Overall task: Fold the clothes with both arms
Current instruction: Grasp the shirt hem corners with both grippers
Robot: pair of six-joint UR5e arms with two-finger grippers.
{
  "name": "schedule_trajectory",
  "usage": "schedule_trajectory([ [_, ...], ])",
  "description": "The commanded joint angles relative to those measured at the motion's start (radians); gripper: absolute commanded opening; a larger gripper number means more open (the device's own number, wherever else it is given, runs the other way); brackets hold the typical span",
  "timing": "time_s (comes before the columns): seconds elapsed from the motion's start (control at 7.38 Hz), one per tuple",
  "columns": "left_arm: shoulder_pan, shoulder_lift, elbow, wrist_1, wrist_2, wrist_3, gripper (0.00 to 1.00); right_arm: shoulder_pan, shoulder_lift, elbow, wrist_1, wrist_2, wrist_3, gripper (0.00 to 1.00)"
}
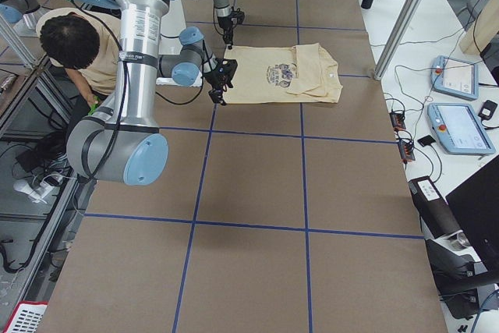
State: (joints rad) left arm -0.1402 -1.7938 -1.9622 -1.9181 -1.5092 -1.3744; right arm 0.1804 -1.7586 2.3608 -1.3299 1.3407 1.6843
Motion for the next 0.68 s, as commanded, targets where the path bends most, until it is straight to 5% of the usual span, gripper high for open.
schedule_trajectory([
  [0.0, 0.005, -0.001, -0.001, 0.013, 0.0, -0.002, 0.0, -0.001, 0.001, 0.0, 0.0, 0.0, 0.0, 1.0],
  [0.27, 0.007, -0.001, -0.047, 0.066, 0.001, 0.003, 0.0, -0.004, 0.001, -0.005, 0.0, 0.0, 0.002, 1.0],
  [0.54, 0.011, -0.01, -0.208, 0.233, -0.023, 0.005, 0.0, -0.039, 0.059, -0.061, 0.0, -0.033, 0.049, 0.96],
])
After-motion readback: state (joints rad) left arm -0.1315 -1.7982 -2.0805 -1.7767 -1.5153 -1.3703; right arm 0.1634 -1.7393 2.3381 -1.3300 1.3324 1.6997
